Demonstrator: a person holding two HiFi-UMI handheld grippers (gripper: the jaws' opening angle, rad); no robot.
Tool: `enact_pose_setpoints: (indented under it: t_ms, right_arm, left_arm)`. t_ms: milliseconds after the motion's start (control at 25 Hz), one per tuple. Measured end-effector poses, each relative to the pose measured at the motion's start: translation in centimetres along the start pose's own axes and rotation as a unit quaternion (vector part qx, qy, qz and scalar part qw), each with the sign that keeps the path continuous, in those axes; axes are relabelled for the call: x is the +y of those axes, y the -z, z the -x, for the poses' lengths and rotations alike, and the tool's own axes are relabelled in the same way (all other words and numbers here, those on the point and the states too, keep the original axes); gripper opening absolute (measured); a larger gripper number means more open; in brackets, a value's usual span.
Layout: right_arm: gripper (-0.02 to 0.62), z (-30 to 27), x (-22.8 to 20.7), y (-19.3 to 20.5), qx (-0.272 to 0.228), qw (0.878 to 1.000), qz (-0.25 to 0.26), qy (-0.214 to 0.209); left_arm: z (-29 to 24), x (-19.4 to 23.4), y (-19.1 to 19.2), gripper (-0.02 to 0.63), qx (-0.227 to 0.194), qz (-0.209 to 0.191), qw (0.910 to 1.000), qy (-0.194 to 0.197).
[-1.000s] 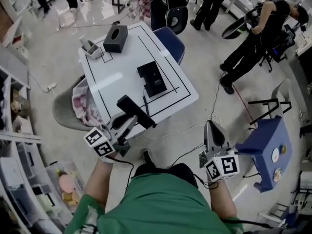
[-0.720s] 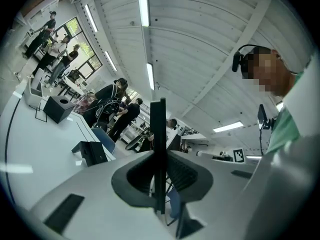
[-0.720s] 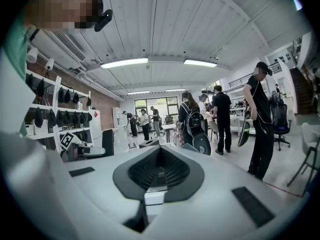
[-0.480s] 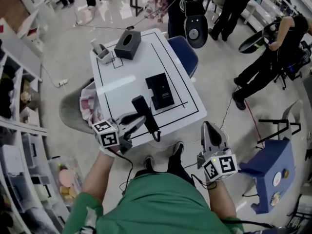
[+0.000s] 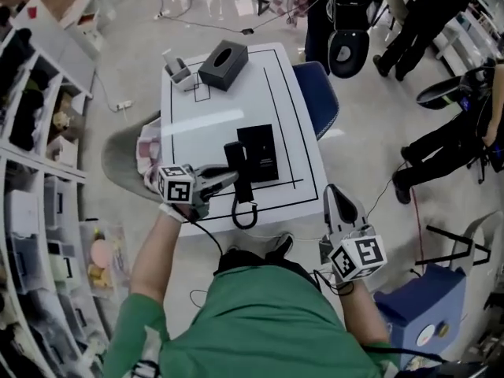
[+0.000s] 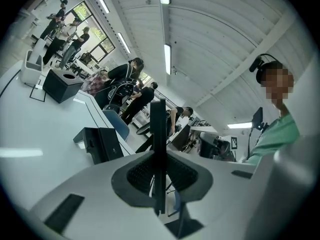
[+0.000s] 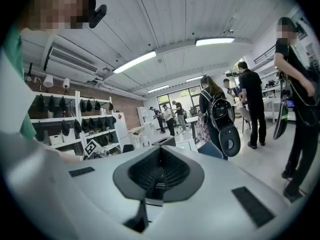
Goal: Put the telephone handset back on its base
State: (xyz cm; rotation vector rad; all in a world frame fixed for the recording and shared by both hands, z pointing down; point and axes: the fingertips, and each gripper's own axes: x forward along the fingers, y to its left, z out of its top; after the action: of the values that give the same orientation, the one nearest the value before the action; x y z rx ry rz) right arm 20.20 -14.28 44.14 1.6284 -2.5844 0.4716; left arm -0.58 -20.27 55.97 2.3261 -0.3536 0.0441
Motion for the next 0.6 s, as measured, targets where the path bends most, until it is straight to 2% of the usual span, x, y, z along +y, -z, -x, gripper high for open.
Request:
enact_pose_setpoints:
  t_ms: [160, 280, 600]
  right_arm:
    - [0.023, -1.4, -1.5, 0.6, 0.023, 0.999, -0.008, -0.02]
    - [0.022, -2.5, -2.1, 0.5, 0.03, 0.999, -0.012, -0.028]
    - [0.023, -3.8, -3.1, 1.3, 0.049, 0.998, -0.021, 0.022]
  left_arm:
    - [-1.2, 2.8, 0.1, 0.08, 0.009, 0.026, 0.9993, -0.027]
    - [-2.0, 4.9, 0.2, 0.08, 0.017, 0.046, 0.9983, -0.031]
    - [-3.4, 10.7, 1.6, 0.08, 0.042, 0.104, 0.9935, -0.021]
